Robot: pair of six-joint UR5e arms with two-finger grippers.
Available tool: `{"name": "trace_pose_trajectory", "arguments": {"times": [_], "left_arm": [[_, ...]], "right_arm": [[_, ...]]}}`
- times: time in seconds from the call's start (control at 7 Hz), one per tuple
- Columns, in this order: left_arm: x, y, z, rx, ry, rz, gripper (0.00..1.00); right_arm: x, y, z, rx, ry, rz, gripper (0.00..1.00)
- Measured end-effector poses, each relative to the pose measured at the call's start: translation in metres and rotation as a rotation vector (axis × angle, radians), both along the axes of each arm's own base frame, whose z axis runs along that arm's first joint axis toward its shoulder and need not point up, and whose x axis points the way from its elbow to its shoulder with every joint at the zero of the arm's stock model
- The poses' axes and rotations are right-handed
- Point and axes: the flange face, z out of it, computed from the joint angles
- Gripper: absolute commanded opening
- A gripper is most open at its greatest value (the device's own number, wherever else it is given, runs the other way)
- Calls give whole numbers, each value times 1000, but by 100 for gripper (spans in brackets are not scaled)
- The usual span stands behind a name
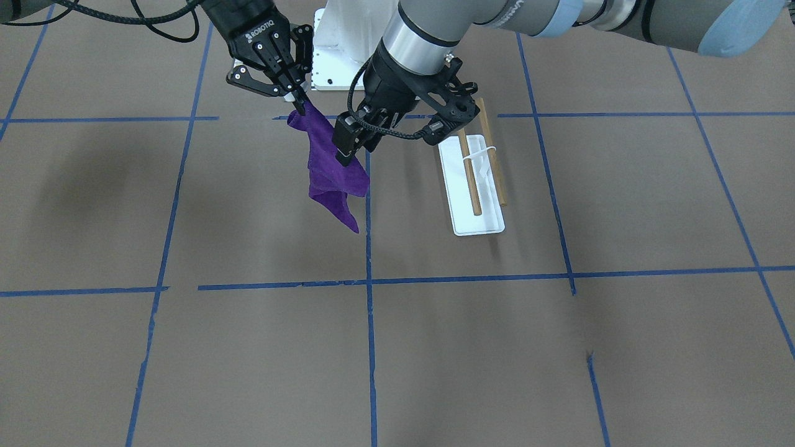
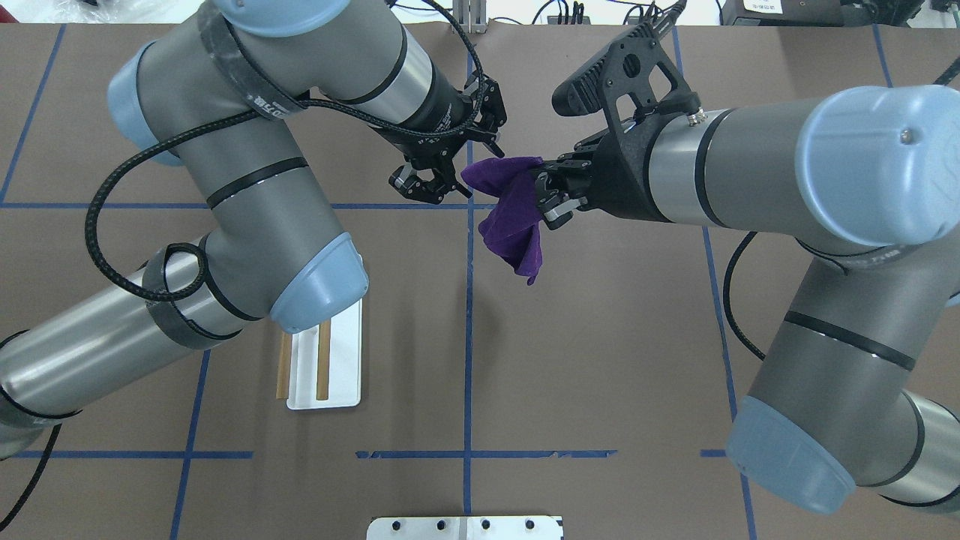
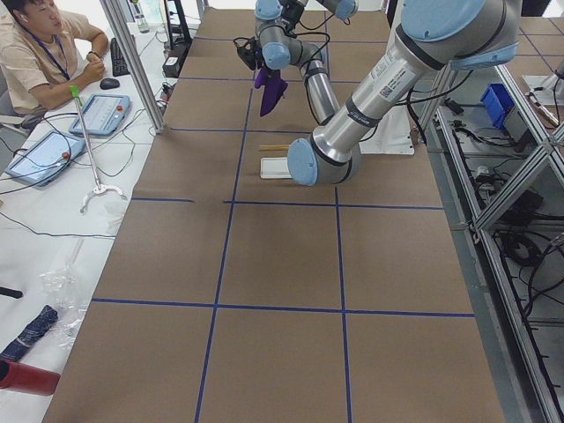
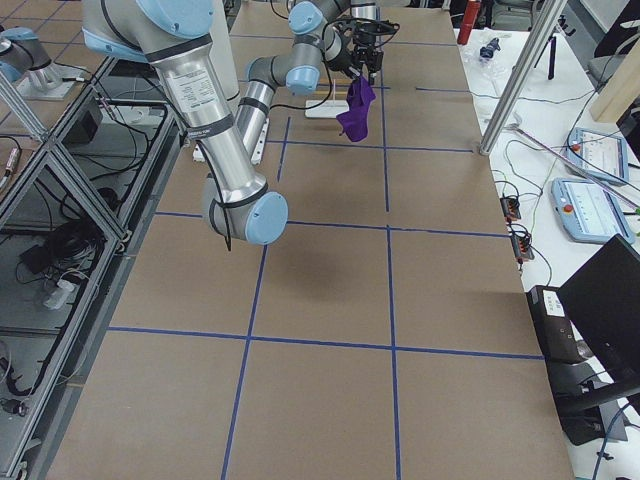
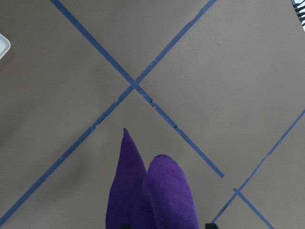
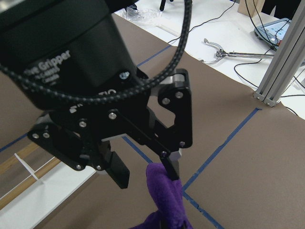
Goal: Hang towel on rack
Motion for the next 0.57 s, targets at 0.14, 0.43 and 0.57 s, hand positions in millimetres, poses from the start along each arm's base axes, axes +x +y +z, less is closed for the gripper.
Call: {"name": "trace_pose_trajectory", "arguments": {"times": [0.14,0.43,0.57], "left_arm": [[2,1,0,4,0,3,17],[2,2,1,8,0,4,0],[1,2,2,15,1,6,0]], "right_arm": [[1,1,-2,3,-4,-1,0],[2,2,-3,6,-7,-3,0],[2,2,-3,7,-7,-3,0]]}}
